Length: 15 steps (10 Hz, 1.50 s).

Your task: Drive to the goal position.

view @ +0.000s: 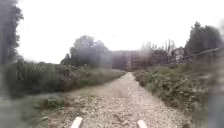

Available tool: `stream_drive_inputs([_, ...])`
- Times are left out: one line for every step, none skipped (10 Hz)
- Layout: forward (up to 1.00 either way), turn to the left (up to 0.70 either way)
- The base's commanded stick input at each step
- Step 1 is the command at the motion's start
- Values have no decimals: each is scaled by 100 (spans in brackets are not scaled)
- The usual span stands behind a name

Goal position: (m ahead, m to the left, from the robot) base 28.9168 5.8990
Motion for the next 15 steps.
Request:
stream_drive_inputs([100,0])
stream_drive_inputs([100,0])
stream_drive_inputs([100,-20])
stream_drive_inputs([100,-40])
stream_drive_inputs([100,-40])
stream_drive_inputs([100,-10])
stream_drive_inputs([100,0])
stream_drive_inputs([100,0])
stream_drive_inputs([100,0])
stream_drive_inputs([100,0])
stream_drive_inputs([100,-14])
stream_drive_inputs([100,-34])
stream_drive_inputs([100,-40])
stream_drive_inputs([100,-40])
stream_drive_inputs([100,-40])
